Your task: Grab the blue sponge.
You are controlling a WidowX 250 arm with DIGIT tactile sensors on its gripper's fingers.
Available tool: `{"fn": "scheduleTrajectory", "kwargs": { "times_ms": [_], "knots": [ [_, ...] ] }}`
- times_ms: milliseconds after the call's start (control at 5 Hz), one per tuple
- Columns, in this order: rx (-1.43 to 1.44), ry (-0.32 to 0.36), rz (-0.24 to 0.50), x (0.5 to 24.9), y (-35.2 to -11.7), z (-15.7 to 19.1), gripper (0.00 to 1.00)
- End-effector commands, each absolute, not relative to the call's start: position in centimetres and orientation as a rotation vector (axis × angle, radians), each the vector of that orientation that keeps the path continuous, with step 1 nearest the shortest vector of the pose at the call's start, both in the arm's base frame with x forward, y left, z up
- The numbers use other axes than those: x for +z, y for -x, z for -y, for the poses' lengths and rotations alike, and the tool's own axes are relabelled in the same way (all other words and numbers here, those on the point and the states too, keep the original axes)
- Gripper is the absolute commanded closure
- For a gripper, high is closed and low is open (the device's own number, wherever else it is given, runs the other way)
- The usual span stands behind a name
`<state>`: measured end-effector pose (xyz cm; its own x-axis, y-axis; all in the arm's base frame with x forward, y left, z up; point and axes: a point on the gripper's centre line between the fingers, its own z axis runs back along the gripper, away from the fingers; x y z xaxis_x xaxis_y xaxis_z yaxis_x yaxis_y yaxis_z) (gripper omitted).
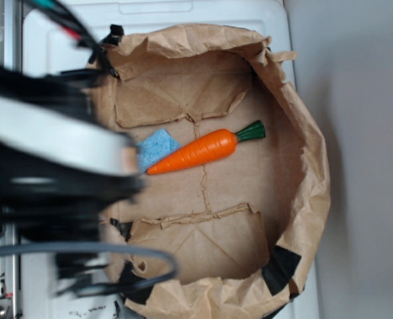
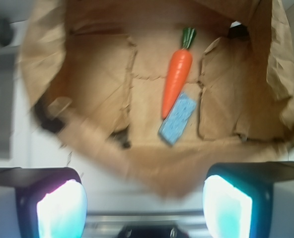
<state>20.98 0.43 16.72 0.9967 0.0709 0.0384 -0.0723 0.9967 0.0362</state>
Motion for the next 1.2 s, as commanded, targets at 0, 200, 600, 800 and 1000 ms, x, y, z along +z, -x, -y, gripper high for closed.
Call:
{"fn": "scheduleTrajectory", "kwargs": {
  "times_ms": [0,200,600,800,1000],
  "knots": [
    [0.102,-0.04,0.082,17.7,-21.6,-1.1,0.0],
    [0.102,-0.04,0.082,17.7,-21.6,-1.1,0.0],
    [0.1,0.013,-0.012,12.2,-23.9,-3.2,0.0],
    [0.098,0.019,-0.042,10.6,-22.4,-4.9,0.0],
    [0.066,0.028,-0.011,8.9,-21.8,-6.0,0.0]
  ]
}}
